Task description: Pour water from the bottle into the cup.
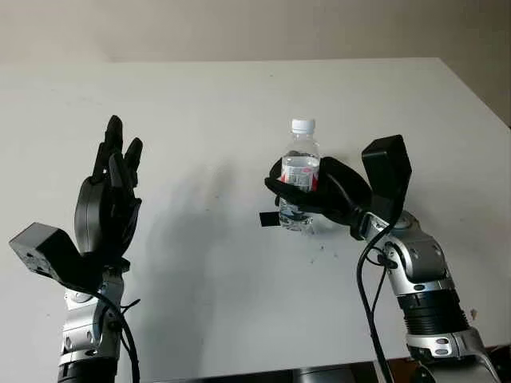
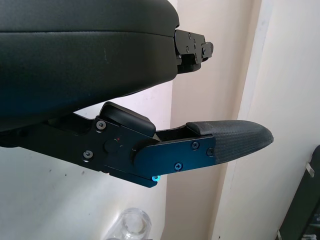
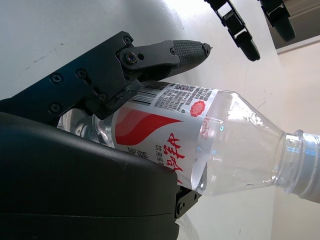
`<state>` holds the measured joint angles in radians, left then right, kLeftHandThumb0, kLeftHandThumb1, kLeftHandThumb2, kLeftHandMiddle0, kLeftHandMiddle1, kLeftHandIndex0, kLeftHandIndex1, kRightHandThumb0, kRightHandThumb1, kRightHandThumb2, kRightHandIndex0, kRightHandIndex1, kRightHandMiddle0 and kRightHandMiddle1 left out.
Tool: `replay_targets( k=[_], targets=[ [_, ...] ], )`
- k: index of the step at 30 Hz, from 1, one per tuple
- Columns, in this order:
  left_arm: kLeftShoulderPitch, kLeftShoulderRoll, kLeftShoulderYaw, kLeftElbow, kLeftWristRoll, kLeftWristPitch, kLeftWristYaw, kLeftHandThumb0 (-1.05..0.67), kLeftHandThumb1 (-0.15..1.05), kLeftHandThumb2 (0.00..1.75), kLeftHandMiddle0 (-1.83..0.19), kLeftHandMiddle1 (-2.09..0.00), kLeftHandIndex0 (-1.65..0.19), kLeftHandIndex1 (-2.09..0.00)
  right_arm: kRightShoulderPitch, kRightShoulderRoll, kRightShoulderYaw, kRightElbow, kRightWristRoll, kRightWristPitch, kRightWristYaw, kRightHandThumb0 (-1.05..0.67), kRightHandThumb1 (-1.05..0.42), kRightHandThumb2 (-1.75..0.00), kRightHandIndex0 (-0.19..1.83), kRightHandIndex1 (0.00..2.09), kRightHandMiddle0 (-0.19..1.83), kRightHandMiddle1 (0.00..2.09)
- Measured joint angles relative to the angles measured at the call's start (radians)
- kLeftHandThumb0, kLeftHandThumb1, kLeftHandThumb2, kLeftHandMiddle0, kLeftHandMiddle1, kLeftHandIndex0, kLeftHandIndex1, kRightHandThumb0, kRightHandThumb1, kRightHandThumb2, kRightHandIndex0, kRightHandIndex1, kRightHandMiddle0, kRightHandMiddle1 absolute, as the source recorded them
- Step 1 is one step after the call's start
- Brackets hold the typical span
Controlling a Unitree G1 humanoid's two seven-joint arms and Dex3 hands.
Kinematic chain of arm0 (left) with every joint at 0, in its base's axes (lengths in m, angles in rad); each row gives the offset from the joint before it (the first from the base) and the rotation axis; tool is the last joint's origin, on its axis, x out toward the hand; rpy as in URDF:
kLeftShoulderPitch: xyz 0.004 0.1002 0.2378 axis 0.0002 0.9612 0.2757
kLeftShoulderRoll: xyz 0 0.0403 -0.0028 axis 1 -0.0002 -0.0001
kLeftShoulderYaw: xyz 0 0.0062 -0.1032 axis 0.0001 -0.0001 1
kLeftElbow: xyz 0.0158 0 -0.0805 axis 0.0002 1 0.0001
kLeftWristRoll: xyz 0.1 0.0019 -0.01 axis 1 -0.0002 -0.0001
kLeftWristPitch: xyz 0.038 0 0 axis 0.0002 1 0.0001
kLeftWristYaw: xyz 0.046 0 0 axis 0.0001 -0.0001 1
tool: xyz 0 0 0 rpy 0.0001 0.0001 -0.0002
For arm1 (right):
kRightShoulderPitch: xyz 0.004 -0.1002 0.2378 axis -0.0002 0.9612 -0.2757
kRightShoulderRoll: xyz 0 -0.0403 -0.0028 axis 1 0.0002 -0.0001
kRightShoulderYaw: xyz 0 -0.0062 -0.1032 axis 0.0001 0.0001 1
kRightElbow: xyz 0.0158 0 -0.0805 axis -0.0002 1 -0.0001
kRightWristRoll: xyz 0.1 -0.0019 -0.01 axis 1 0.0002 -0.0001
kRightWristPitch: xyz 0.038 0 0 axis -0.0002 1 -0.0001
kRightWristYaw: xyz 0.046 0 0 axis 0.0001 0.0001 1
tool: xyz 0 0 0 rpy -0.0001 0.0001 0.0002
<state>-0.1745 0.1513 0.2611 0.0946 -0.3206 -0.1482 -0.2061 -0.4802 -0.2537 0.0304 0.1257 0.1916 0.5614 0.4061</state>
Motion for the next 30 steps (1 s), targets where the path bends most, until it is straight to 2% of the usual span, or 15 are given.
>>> replay_targets(
  k=[11, 30],
  targets=[
    [-0.002, 0.0, 0.0, 0.001, -0.001, 0.0, -0.002, -0.87, 1.05, 0.57, 0.19, -0.43, 0.0, 0.0, -0.049, 0.0, -0.039, 0.007, 0.017, -0.022, -0.009, -0.25, -1.05, -0.55, 1.83, 2.09, 1.83, 2.09],
    [-0.002, 0.0, 0.0, 0.003, -0.001, -0.003, -0.003, -0.86, 1.05, 0.59, 0.19, -0.43, 0.0, 0.0, -0.068, 0.019, -0.044, 0.034, 0.021, -0.045, -0.011, -0.27, -1.05, -0.56, 1.83, 2.09, 1.83, 2.09]
  ],
)
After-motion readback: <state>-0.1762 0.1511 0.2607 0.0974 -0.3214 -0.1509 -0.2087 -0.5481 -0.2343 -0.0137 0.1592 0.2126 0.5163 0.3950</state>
